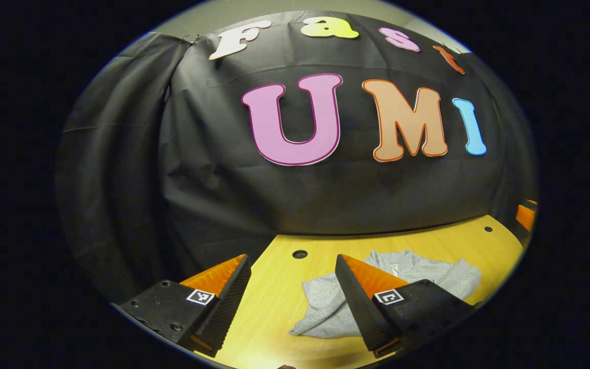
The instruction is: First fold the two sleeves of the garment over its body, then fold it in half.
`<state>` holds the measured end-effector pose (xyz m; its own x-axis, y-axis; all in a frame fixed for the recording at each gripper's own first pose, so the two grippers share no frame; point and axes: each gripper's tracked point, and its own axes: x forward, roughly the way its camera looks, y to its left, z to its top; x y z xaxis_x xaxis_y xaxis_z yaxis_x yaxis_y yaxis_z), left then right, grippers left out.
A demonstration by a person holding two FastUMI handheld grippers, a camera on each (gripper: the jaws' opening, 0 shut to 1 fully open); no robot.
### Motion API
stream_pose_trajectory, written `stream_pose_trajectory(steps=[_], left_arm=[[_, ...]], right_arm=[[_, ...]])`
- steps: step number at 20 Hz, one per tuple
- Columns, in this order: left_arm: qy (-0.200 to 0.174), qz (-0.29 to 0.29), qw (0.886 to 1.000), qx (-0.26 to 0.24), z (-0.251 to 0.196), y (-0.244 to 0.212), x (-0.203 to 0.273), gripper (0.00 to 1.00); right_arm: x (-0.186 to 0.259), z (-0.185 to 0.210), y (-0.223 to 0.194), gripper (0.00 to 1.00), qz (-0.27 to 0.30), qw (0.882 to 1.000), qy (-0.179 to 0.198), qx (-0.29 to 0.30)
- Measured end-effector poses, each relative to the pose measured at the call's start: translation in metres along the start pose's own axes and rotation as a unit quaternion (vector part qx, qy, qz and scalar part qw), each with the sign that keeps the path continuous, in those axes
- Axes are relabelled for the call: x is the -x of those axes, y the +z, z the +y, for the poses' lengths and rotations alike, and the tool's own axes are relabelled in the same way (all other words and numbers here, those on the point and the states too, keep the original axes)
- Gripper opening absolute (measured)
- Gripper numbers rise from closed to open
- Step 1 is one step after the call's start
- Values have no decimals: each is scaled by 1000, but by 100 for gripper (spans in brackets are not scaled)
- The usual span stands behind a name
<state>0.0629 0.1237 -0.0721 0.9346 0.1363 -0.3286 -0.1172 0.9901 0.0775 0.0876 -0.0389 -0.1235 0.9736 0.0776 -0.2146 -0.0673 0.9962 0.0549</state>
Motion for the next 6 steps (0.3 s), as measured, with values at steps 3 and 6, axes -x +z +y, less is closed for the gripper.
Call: stream_pose_trajectory(steps=[3, 6], left_arm=[[-7, -5, 1000, 6, -6, 7, 0, 98], [-10, -5, 1000, 5, -9, 8, 1, 97]], right_arm=[[2, 0, 5, 95, -10, 1000, -4, 6], [-5, -2, -2, 96, 4, 1000, -7, 5]])
